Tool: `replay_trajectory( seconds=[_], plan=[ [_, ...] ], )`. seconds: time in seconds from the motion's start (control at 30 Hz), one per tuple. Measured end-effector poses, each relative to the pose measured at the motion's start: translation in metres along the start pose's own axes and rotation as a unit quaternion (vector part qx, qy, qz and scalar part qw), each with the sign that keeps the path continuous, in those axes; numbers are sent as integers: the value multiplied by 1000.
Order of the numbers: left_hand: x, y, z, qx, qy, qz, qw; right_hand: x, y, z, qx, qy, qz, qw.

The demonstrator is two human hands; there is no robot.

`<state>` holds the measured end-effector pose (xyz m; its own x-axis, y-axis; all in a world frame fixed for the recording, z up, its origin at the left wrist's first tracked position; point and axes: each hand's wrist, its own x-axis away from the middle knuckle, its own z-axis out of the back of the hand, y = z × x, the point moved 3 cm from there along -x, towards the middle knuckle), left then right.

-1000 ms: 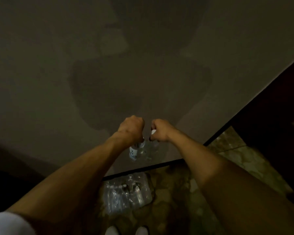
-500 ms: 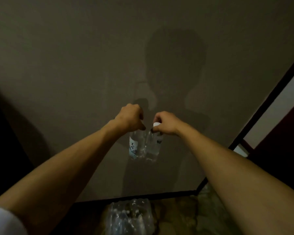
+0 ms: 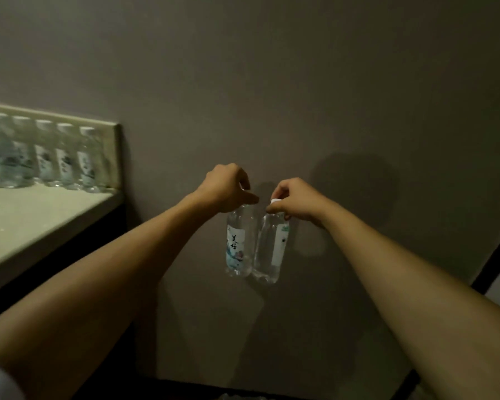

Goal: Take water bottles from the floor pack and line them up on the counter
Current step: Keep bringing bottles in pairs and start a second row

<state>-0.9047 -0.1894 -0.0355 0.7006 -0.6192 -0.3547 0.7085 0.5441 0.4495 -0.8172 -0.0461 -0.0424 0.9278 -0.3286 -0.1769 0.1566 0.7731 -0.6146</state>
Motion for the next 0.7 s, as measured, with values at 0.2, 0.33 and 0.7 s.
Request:
replay_trajectory(
  seconds=[0.2, 0.33, 0.7],
  plan=[
    [30, -51, 70, -33, 69, 7, 997, -18, -87, -32, -32, 33, 44, 998],
    [57, -99, 113, -44, 98, 15, 994, -31, -144, -68, -27, 66, 54, 996],
    [125, -246, 221, -52, 194, 46, 979, -44, -288, -186, -37, 137, 47, 989]
  ],
)
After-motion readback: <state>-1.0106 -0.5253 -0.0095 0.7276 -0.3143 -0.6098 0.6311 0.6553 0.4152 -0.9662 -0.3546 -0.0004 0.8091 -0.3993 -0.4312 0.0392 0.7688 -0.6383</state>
